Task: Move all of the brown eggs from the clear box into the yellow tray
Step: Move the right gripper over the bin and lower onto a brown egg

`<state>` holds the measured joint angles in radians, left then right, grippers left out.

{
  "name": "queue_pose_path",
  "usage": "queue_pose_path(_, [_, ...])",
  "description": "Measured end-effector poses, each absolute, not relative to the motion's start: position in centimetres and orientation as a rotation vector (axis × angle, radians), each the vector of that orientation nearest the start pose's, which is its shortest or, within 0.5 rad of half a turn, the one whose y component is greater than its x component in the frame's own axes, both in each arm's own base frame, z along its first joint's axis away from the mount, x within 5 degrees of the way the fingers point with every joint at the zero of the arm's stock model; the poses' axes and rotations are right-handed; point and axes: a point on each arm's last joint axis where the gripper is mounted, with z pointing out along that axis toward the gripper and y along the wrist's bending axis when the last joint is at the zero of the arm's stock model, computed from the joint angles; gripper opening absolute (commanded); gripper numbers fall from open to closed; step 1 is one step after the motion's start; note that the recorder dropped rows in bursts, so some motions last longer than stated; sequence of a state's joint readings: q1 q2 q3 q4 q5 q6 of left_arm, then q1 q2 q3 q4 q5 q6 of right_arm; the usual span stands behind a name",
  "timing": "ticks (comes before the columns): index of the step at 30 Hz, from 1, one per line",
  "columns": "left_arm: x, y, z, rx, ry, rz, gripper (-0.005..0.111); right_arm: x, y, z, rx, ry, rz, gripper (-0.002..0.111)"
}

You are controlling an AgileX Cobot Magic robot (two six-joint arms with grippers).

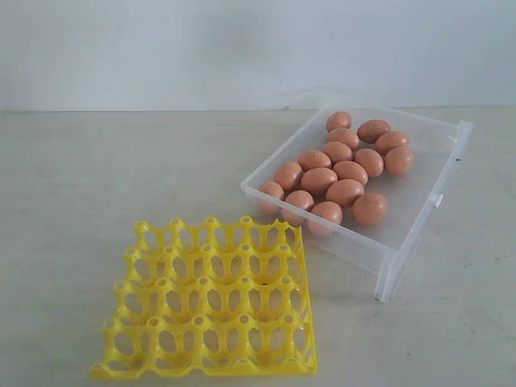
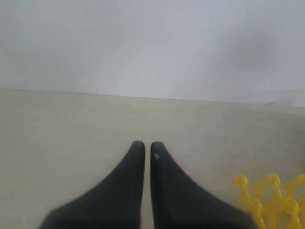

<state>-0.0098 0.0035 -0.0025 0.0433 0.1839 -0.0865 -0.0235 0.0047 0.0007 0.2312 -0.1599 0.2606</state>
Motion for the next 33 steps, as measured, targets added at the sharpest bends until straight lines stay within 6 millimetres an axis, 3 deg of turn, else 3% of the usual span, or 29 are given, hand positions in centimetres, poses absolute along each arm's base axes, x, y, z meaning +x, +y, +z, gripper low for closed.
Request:
queue_pose_path(7, [5.6,0.0,19.7,-0.034,1.668,-0.034,0.004,2.2,-2.5,27.2,0.452,0.608,0.405,0.000])
queue_pose_path(11, [5.6,0.0,19.7,-0.034,1.668,-0.034,0.004,1.2,-4.1,29.1,0.635,0.512,0.372,0.000])
queue_pose_path(12, [5.6,0.0,19.7,-0.034,1.668,-0.034,0.004,1.1,-4.4,30.6,0.663,0.505,0.363,0.000])
queue_pose_path(13, [5.6,0.0,19.7,-0.034,1.668,-0.034,0.004,1.4,-4.4,33.5,0.647,0.510,0.312,0.000])
queue_pose_path(16, [5.6,0.0,19.7,-0.034,1.668,-0.034,0.004,6.3,-3.2,42.5,0.388,0.627,0.026,0.000])
queue_pose_path(17, [5.6,0.0,19.7,-0.034,1.668,-0.034,0.004,10.3,-2.1,44.9,0.224,0.769,-0.062,0.000])
queue_pose_path(19, [5.6,0.0,19.7,-0.034,1.668,-0.034,0.004,15.4,-1.0,47.5,0.039,0.976,-0.115,0.000])
queue_pose_path(22, [5.6,0.0,19.7,-0.034,1.668,-0.034,0.004,25.2,-0.1,46.4,-0.106,1.500,-0.116,0.000])
queue_pose_path(26, [5.6,0.0,19.7,-0.034,1.668,-0.034,0.004,34.5,0.1,39.9,-0.174,2.119,-0.081,0.000])
queue_pose_path(29, [5.6,0.0,19.7,-0.034,1.668,-0.034,0.004,38.3,0.7,36.2,-0.248,2.412,0.020,0.000])
queue_pose_path(33, [5.6,0.0,19.7,-0.034,1.668,-0.034,0.004,40.1,2.3,32.5,-0.367,2.658,0.271,0.000])
